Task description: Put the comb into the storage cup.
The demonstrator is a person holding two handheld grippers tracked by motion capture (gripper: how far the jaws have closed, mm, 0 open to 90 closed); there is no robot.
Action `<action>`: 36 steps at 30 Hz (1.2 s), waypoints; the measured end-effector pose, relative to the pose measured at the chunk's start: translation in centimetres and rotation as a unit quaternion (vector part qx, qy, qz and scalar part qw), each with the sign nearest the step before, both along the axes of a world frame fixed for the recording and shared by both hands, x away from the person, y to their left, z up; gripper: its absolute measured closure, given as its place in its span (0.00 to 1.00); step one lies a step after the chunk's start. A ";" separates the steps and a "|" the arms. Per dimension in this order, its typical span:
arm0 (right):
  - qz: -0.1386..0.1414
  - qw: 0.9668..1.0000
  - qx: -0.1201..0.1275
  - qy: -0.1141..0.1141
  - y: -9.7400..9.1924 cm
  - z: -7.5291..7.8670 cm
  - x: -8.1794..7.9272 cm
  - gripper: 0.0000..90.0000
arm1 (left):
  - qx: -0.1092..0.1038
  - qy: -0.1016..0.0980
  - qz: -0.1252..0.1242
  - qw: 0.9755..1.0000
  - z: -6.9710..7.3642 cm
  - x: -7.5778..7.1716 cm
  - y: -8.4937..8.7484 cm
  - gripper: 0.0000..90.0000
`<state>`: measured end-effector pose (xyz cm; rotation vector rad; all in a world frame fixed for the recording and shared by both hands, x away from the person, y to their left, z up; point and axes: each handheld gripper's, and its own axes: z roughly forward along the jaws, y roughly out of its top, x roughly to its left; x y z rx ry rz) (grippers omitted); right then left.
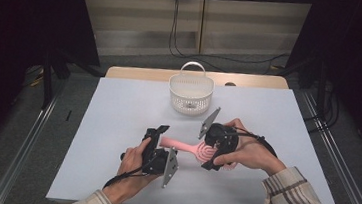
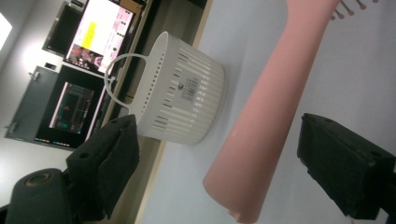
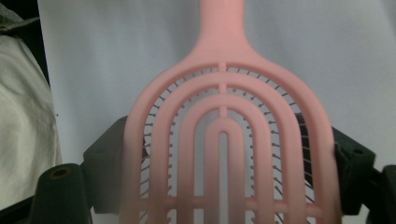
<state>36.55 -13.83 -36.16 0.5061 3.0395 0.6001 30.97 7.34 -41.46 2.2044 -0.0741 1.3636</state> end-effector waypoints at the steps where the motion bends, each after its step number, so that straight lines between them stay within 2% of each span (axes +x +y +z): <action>1: -0.001 1.000 -0.001 -0.001 0.1 0.0 0.0 0.22 | 0.007 -0.004 -0.005 1.000 -0.1 0.0 -0.1 0.16; 4: -0.001 1.000 -0.001 0.003 0.3 0.0 0.0 0.22 | 0.021 -0.013 -0.002 1.000 -0.2 -0.2 -0.4 0.18; 6: 0.000 1.000 -0.001 0.007 0.5 0.0 0.1 0.22 | 0.017 -0.019 -0.001 1.000 -0.4 -0.3 -0.5 0.20; 8: -0.001 1.000 0.001 0.005 0.7 0.0 0.1 0.22 | 0.034 -0.031 0.001 0.999 -0.4 -0.4 -0.7 0.22; 12: -0.006 1.000 0.003 0.003 0.8 0.0 0.3 0.22 | 0.042 -0.022 -0.001 0.999 -0.7 -0.7 -0.9 0.27; 13: -0.010 1.000 0.001 0.004 0.9 0.0 0.2 0.22 | 0.042 -0.031 0.002 0.999 -0.8 -0.8 -1.0 0.28; 14: -0.010 1.000 0.000 0.006 0.9 0.0 0.3 0.22 | 0.048 -0.030 -0.002 0.998 -0.8 -0.8 -1.2 0.28; 15: -0.011 1.000 0.000 0.008 0.9 0.0 0.3 0.22 | 0.043 -0.028 -0.002 0.999 -0.9 -0.8 -1.2 0.29; 19: -0.014 1.000 -0.003 0.013 1.0 -0.3 0.3 0.22 | 0.051 -0.039 -0.004 0.998 -1.2 -1.2 -1.6 0.33; 22: -0.011 1.000 0.000 0.015 1.2 -0.4 0.3 0.22 | 0.067 -0.050 -0.004 0.996 -1.5 -1.4 -1.8 0.37; 23: -0.011 1.000 0.001 0.015 1.2 -0.4 0.3 0.22 | 0.061 -0.047 -0.005 0.997 -1.6 -1.4 -1.9 0.38; 25: -0.008 1.000 0.001 0.016 1.4 -0.3 0.4 0.22 | 0.071 -0.057 0.000 0.996 -1.6 -1.5 -2.1 0.40; 30: -0.010 1.000 0.001 0.018 1.7 -0.4 0.5 0.22 | 0.082 -0.061 -0.002 0.995 -1.9 -1.7 -2.5 0.48; 32: -0.006 1.000 0.001 0.018 1.7 -0.5 0.5 0.22 | 0.087 -0.070 -0.004 0.994 -1.9 -1.8 -2.7 0.51; 34: -0.006 1.000 0.002 0.018 1.8 -0.6 0.5 0.22 | 0.086 -0.071 -0.006 0.994 -2.0 -1.8 -2.7 0.55; 36: -0.010 1.000 0.003 0.024 1.9 -0.5 0.5 0.22 | 0.094 -0.079 -0.004 0.992 -2.0 -1.8 -2.8 0.57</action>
